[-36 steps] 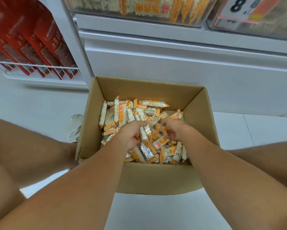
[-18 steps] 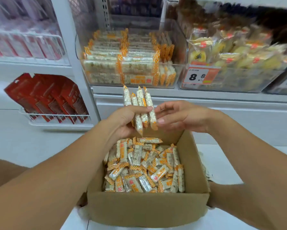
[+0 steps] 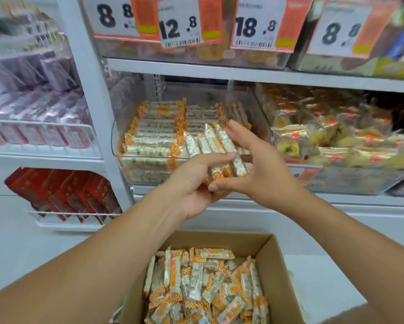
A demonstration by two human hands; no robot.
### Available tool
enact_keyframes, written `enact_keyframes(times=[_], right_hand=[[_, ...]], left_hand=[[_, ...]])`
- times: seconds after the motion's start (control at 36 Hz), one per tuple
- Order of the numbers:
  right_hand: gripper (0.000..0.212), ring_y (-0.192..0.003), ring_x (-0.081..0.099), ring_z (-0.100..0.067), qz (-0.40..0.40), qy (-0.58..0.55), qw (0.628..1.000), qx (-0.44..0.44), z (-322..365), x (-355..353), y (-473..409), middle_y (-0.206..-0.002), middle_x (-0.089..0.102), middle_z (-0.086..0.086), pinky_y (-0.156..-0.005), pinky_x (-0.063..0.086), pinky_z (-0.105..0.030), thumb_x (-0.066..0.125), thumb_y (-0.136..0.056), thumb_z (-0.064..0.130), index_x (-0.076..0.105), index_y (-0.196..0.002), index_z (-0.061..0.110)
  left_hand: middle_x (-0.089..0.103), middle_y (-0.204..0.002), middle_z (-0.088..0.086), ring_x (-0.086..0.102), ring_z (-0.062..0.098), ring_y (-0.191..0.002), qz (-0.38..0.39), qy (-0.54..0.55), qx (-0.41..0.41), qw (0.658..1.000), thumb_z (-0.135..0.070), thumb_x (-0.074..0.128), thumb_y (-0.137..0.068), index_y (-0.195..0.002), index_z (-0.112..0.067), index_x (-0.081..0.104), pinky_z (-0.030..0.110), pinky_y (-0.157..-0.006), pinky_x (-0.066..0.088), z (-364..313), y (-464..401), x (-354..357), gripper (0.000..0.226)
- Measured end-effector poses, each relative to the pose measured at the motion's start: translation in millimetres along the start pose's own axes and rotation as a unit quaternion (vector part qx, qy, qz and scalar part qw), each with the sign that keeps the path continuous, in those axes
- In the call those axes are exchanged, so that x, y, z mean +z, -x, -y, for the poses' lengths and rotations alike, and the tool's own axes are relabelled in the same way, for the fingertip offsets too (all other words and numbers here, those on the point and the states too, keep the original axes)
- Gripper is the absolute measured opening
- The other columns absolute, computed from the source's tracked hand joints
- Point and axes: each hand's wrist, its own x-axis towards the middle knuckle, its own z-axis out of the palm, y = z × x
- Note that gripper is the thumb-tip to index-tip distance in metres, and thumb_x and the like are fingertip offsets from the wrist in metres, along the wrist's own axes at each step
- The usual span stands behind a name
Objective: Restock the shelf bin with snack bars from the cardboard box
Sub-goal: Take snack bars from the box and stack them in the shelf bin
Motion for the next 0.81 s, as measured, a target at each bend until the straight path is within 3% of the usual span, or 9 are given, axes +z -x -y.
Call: enact_keyframes(times=[0.08, 0.19, 0.31, 0.36, 0.44, 0.53, 0.61, 0.72, 0.81], right_hand=[[0.123, -0.146, 0.025, 0.004, 0.001, -0.013, 1.000, -0.006, -11, -4, -7, -0.161, 0.029, 0.016, -0.118, 0.033, -0.026, 0.083, -0.055, 0.056, 0.023, -0.158, 0.028], [0.134, -0.150, 0.016, -0.001, 0.006, -0.019, 0.999, -0.034, -22, -2, -4, -0.164, 0.014, 0.015, -0.122, 0.029, -0.037, 0.087, -0.053, 0.060, 0.013, -0.159, 0.029], [0.140, -0.146, 0.022, -0.002, -0.019, 0.019, 0.997, -0.072, -30, 0, -10, -0.154, 0.023, 0.006, -0.118, 0.025, -0.018, 0.090, -0.044, 0.063, 0.017, -0.158, 0.027], [0.140, -0.143, 0.024, -0.001, -0.016, 0.027, 0.997, -0.069, -34, 0, -13, -0.149, 0.025, 0.005, -0.113, 0.022, -0.009, 0.089, -0.042, 0.066, 0.019, -0.157, 0.028], [0.143, -0.141, 0.023, 0.005, -0.001, 0.011, 0.999, -0.042, -41, 2, -12, -0.150, 0.024, 0.007, -0.109, 0.021, -0.002, 0.087, -0.040, 0.066, 0.015, -0.158, 0.029], [0.140, -0.141, 0.027, 0.004, -0.007, -0.011, 1.000, -0.028, -42, 5, -8, -0.153, 0.024, 0.011, -0.113, 0.031, -0.017, 0.087, -0.044, 0.064, 0.014, -0.158, 0.032], [0.133, -0.142, 0.030, 0.000, -0.013, -0.016, 0.999, -0.047, -40, 6, -4, -0.154, 0.025, 0.013, -0.114, 0.038, -0.031, 0.089, -0.050, 0.060, 0.017, -0.158, 0.032], [0.120, -0.139, 0.032, 0.004, -0.022, -0.005, 0.997, -0.075, -41, 7, -1, -0.151, 0.028, 0.014, -0.109, 0.037, -0.013, 0.090, -0.053, 0.056, 0.029, -0.153, 0.031], [0.114, -0.135, 0.036, 0.006, -0.034, -0.019, 0.997, -0.065, -42, 4, -1, -0.148, 0.031, 0.017, -0.102, 0.037, -0.006, 0.088, -0.053, 0.058, 0.030, -0.149, 0.037]], left_hand=[[0.075, -0.090, 0.004, 0.066, 0.020, -0.075, 0.007, -0.019, 0.017, 1.000, -0.014, 0.079, -0.079, -0.107, -0.007, 0.072, 0.033, -0.076, 0.052, -6, -15, 2, 0.029], [0.072, -0.119, 0.011, 0.074, 0.031, -0.095, 0.012, -0.022, 0.022, 0.999, -0.017, 0.098, -0.047, -0.142, -0.007, 0.047, 0.048, -0.085, 0.060, -9, -31, -11, 0.109], [0.076, -0.092, 0.008, 0.070, 0.021, -0.070, 0.057, -0.090, -0.009, 0.994, -0.012, 0.089, -0.052, -0.108, 0.000, 0.071, 0.039, -0.077, 0.060, -11, -31, -12, 0.060], [0.070, -0.071, 0.003, 0.062, 0.016, -0.055, 0.076, -0.120, -0.022, 0.990, -0.010, 0.084, -0.055, -0.085, -0.003, 0.073, 0.031, -0.060, 0.053, -10, -31, -10, 0.033], [0.067, -0.062, 0.002, 0.058, 0.011, -0.048, 0.076, -0.129, -0.015, 0.989, -0.003, 0.081, -0.066, -0.072, -0.006, 0.072, 0.024, -0.050, 0.049, -8, -32, -9, 0.011], [0.071, -0.070, 0.004, 0.064, 0.013, -0.056, 0.073, -0.137, -0.004, 0.988, -0.003, 0.081, -0.067, -0.080, -0.004, 0.073, 0.026, -0.054, 0.053, -7, -30, -11, 0.014], [0.077, -0.096, 0.009, 0.075, 0.025, -0.085, 0.075, -0.126, 0.014, 0.989, -0.018, 0.083, -0.073, -0.104, -0.005, 0.075, 0.041, -0.078, 0.062, -7, -28, -13, 0.034], [0.074, -0.116, 0.004, 0.073, 0.026, -0.101, 0.064, -0.124, 0.039, 0.989, -0.042, 0.073, -0.086, -0.116, -0.020, 0.073, 0.046, -0.088, 0.059, -7, -24, -11, 0.037], [0.075, -0.113, 0.001, 0.075, 0.022, -0.096, 0.069, -0.113, 0.047, 0.990, -0.043, 0.064, -0.094, -0.108, -0.023, 0.073, 0.040, -0.080, 0.063, -6, -19, -8, 0.026]])
